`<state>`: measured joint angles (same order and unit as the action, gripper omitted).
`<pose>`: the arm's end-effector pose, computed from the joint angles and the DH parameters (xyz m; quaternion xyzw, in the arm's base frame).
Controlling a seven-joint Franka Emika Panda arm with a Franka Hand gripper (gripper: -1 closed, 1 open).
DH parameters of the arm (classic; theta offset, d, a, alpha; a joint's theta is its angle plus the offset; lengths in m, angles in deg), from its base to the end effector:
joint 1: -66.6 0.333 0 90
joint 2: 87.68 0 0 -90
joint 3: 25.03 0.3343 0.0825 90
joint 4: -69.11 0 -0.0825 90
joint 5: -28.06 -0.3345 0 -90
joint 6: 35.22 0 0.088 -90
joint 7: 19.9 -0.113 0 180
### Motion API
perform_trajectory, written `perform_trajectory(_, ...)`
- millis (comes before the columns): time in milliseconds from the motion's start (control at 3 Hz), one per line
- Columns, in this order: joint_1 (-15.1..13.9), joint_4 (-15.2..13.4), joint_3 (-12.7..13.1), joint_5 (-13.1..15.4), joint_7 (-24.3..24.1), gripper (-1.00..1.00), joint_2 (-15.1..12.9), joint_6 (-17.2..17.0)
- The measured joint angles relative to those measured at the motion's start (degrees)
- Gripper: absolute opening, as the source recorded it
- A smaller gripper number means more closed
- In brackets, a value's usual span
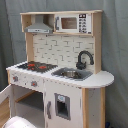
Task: Play with the kitchen
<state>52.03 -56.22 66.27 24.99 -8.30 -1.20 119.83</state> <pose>-0.0143 0.5569 0.3320 0.4045 0.6164 0.5063 0.4474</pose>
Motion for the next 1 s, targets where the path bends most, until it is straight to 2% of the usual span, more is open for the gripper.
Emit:
perform_trajectory(667, -1.0, 0.1, 4.5, 0.0, -14.2, 1.00, 0.2, 0.0)
perform_trajectory(1000, -1.5, 0.2, 5.6, 0.0, -20.1, 1.00, 0.2, 0.0)
